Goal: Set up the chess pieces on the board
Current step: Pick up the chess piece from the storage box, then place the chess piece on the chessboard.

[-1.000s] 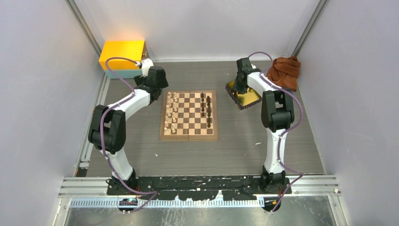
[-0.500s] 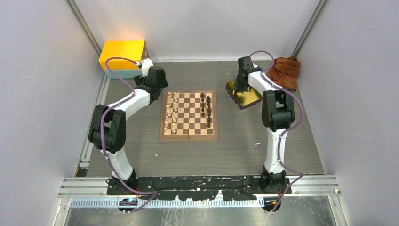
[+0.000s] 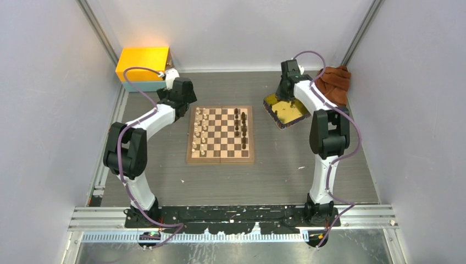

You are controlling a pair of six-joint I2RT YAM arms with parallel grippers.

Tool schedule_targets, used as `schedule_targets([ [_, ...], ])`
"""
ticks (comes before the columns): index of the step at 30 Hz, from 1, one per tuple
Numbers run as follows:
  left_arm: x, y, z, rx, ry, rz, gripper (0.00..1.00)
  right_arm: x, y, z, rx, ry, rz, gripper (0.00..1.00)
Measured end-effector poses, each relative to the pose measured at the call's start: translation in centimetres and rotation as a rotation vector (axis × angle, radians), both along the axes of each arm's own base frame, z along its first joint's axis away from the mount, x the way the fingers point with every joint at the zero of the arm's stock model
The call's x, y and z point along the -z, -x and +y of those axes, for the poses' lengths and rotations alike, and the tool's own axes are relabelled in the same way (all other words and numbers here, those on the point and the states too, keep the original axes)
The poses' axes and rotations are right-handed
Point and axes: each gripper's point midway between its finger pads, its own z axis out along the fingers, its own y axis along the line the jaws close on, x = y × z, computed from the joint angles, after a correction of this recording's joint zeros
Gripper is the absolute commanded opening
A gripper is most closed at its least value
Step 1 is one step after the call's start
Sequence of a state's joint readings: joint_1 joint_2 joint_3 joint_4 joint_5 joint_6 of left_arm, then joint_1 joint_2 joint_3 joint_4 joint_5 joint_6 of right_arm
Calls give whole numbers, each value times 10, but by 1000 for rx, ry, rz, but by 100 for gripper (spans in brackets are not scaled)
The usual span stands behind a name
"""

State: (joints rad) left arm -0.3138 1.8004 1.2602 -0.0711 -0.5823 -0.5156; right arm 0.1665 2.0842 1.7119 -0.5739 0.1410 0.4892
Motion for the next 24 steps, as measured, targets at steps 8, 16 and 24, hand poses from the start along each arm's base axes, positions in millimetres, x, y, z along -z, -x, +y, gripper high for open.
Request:
schedule_targets([
  [8,-6,2,-2,8,15,-11,94,-67,8,3,-40,43,-117,1],
  [16,-17,11,0,12,27,-31,95,-100,45,55,-204,102,-135,1],
  [24,-30,25,5,13,31,-57,97,-120,110,128,-426,158,-144,1],
])
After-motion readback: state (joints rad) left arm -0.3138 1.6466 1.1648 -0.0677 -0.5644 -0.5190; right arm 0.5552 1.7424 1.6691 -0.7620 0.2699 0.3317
